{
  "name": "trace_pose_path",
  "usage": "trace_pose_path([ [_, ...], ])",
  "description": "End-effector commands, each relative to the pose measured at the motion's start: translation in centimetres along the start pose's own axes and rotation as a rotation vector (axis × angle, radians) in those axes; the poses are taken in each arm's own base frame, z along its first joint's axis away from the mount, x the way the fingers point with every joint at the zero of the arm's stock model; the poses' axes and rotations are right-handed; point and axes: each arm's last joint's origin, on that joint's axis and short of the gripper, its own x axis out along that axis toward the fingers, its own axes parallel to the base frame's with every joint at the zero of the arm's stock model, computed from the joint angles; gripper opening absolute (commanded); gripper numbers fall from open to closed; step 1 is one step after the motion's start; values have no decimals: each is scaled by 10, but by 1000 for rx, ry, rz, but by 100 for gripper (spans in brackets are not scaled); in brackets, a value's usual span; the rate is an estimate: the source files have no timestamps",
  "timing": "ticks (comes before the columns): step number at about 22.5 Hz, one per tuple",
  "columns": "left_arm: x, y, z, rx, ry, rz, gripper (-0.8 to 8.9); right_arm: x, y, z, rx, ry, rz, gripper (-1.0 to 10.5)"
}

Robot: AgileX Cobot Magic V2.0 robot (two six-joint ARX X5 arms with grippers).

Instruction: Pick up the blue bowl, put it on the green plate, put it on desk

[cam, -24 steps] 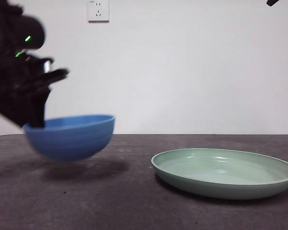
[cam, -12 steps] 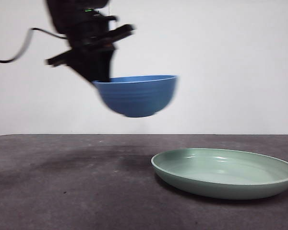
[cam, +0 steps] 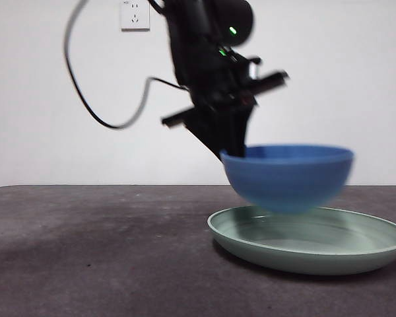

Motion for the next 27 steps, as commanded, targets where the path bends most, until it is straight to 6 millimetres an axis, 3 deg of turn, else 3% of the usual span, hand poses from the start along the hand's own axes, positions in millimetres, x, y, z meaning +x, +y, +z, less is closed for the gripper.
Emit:
trace_pose_path([
  [1,19,-6,9,33,15,1,15,-4,3,4,-17,-19,0,583],
  [4,35,-6,10,35,28,1,15,-4,2,4,-16,-18,0,583],
  [8,36,-7,16,37,-32,-5,15,-4,2,4,-15,-18,0,583],
  [15,36,-6,11,37,15,0,21,-4,2,4,-14,-18,0,583],
  [17,36,-6,12,41,11,-1,86,-4,2,4,-13,-17,0,583],
  [20,36,-6,13,43,0,-2,300,-4,3,3,-10,-12,0,583],
  [23,34,-6,13,43,2,-2,425,-4,2,4,-11,-13,0,583],
  [27,-4,-4,19,95,33,6,444,-4,2,3,-10,-12,1,583],
])
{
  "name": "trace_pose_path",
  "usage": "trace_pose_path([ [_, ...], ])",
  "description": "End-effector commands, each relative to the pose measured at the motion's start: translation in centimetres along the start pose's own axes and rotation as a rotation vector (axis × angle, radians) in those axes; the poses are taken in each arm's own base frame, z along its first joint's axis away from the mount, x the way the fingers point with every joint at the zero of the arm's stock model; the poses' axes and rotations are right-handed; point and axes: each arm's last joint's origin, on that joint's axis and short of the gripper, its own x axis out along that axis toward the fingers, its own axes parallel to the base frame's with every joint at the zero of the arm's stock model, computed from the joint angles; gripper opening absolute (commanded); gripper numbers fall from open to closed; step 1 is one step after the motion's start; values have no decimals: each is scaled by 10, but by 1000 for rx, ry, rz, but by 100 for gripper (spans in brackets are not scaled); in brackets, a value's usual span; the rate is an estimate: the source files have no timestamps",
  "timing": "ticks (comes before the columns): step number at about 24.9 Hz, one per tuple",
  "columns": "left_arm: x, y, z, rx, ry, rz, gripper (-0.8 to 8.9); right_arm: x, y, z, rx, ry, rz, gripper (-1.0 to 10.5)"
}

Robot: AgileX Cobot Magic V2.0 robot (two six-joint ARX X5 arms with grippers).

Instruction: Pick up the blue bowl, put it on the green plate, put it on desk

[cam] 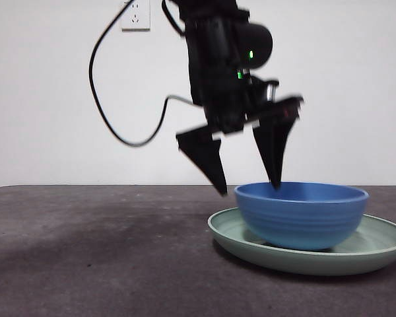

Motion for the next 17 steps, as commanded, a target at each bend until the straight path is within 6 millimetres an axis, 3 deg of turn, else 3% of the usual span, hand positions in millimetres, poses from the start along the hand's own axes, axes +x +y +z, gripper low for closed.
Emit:
trace_pose_path([
  [1,-33,2,9,48,-35,6,468,-3,2,5,-14,-18,1,583],
  [4,-81,6,8,56,-101,14,635,-3,2,5,-15,-18,1,583],
  [10,-175,14,-31,24,-204,34,652,-3,2,5,-15,-16,2,583],
  [14,-247,0,-87,37,-349,40,652,-2,4,4,-27,-8,18,583],
  [17,-272,-7,-143,57,-374,43,652,-1,7,4,-39,1,35,583],
])
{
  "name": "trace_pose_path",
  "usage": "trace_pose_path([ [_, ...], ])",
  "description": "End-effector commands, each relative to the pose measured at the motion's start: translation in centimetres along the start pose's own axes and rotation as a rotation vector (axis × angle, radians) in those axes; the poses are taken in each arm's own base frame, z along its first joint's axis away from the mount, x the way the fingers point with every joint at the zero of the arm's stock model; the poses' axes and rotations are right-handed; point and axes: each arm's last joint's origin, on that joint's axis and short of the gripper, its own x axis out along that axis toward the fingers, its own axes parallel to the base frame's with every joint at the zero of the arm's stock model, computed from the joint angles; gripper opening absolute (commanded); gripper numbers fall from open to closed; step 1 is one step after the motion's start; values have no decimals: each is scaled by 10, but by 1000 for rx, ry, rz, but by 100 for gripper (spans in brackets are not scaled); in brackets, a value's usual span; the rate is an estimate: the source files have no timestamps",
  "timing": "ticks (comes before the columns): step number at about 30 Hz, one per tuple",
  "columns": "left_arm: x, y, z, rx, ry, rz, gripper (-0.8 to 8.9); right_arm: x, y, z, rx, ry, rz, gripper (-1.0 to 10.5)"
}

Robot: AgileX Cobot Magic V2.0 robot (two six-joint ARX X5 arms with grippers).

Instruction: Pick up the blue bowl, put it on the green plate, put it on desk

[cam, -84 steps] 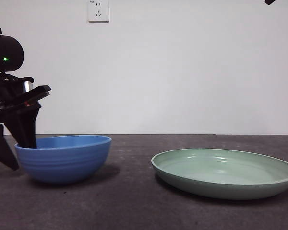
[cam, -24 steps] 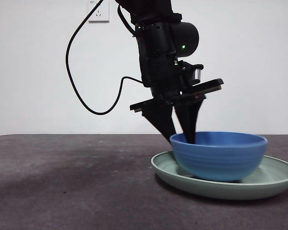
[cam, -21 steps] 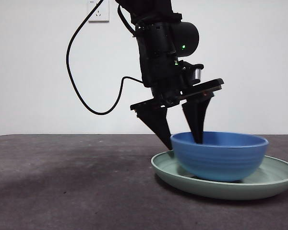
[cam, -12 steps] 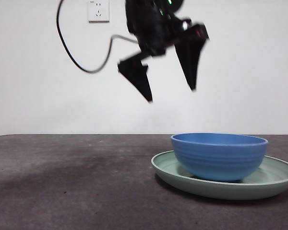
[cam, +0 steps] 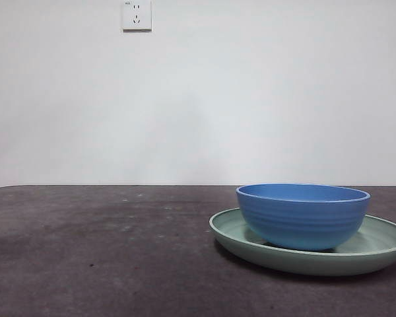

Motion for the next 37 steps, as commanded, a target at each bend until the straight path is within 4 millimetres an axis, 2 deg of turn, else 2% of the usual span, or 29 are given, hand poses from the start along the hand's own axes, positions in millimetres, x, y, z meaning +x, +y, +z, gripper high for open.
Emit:
trace_pose_path([
  [1,-19,-5,-35,27,51,-4,652,-2,3,4,-21,-12,11,583],
  [4,-32,-8,-69,28,41,-4,652,-2,4,4,-19,-3,14,583],
  [8,-41,-10,-114,21,-94,-3,652,-2,4,0,0,25,12,583],
  [14,-38,-10,-187,1,-199,-5,652,-2,3,-5,33,74,9,583],
  [20,-28,-9,-243,18,-310,-5,652,-3,3,-9,56,113,7,583],
  [23,-30,-9,-259,22,-335,-5,652,-3,3,-9,55,113,7,583],
  [26,-36,-10,-265,28,-376,-6,652,-3,3,-9,56,113,7,583],
  [37,-40,-11,-268,33,-410,-5,652,1,0,-7,77,130,-38,581],
])
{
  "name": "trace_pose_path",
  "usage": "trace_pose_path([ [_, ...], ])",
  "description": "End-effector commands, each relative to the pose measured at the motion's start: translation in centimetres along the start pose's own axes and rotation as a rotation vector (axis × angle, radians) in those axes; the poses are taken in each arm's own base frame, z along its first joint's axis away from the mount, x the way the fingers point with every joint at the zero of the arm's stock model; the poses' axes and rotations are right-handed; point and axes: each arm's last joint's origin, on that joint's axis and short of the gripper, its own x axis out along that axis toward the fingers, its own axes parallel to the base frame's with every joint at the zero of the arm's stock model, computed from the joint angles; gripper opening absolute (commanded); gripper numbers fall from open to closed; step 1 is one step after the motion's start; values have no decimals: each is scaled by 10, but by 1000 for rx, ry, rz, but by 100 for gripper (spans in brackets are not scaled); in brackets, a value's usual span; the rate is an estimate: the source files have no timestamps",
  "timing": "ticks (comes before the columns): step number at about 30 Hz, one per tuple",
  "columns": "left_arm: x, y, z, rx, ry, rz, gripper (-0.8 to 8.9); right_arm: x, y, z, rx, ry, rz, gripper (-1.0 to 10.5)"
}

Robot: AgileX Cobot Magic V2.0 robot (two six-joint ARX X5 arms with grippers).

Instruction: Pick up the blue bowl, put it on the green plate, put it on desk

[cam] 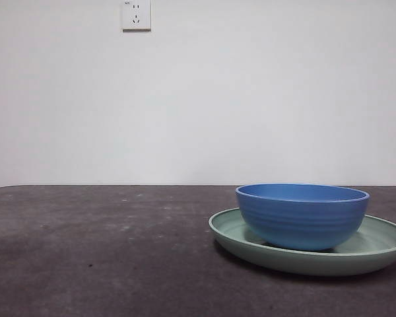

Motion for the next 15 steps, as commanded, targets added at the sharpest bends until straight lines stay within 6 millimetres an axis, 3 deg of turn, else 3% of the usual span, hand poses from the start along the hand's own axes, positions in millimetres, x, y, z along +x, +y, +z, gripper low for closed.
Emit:
trace_pose_path([
  [1,-2,-1,4,4,-28,-6,652,1,-2,7,8,5,-68,579],
  [7,-2,-1,4,-27,-31,-7,652,19,-18,18,69,86,-205,504],
  [15,-2,-1,4,-67,-31,-7,652,64,-47,35,161,285,-218,504],
])
